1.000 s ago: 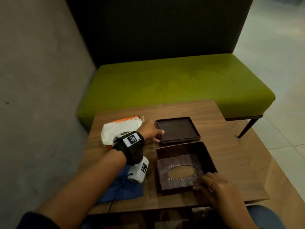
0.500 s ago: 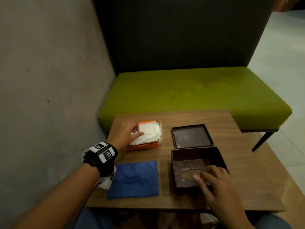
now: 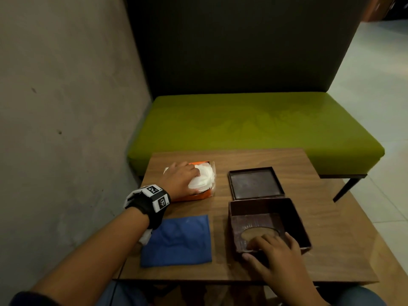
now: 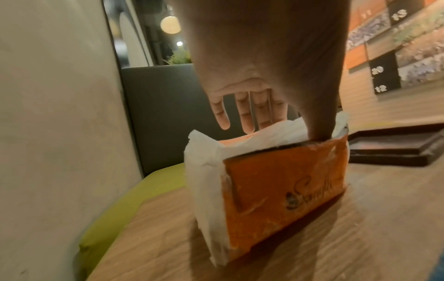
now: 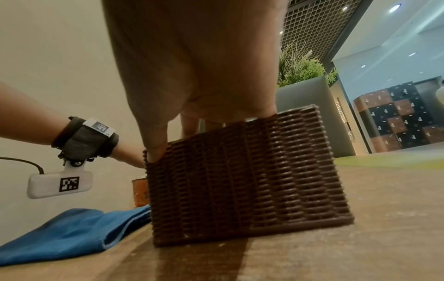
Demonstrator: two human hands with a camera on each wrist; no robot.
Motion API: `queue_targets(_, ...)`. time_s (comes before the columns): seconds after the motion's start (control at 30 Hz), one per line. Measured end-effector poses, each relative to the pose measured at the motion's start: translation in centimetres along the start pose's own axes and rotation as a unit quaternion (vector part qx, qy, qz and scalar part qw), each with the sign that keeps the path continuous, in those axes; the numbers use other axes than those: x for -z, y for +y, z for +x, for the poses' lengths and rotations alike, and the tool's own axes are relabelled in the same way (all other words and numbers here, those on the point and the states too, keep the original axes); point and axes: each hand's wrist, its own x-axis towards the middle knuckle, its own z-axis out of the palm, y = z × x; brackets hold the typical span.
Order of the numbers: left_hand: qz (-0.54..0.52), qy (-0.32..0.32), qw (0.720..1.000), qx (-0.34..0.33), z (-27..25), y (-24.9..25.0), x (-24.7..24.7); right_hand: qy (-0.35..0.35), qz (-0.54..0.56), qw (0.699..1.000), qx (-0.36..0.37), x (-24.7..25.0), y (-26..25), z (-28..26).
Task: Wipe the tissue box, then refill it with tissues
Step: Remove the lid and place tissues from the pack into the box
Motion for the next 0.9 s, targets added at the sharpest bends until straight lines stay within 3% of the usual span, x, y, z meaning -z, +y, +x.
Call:
queue_targets(0.1,0.02,0.019,1.0,0.008,0.4,0.2,-0.2,0.0,0.017,1.0,-0.017,-0.4,0.1,0.0)
queue_targets(0.2,0.035,0.03,0.999,0.008,0.5,0.2,-0.2,0.063,0.005,0.998,-0.007,-1.1,0.4,-0.1)
queue_targets(0.27,0.046,0.021,0.999,0.007,0.2,0.4,-0.5,0.048,0.02,0.999,-0.002,-0.8,0.1,0.0)
queue_targets(0.37,0.026,0.034,0.999,0.027,0.4,0.8,-0.8,0.034,0.024,0.999,0.01,-0.7,0.3,0.0)
queue_targets(0.6,-0.052,0.05,0.994,0.088,0.6,0.4,-0.3,0.103,0.029,0.994,0.005,-1.7,0.6,0.0)
queue_targets(0.77,-0.127,0.099,0.981,0.109,-0.5,-0.5,0.1,0.04,0.021,0.999,0.01,-0.8,0.3,0.1)
queue_targets(0.9,-0.172,0.124,0.967,0.14,-0.7,-0.8,0.3,0.046,0.028,0.999,-0.001,-0.7,0.2,0.1)
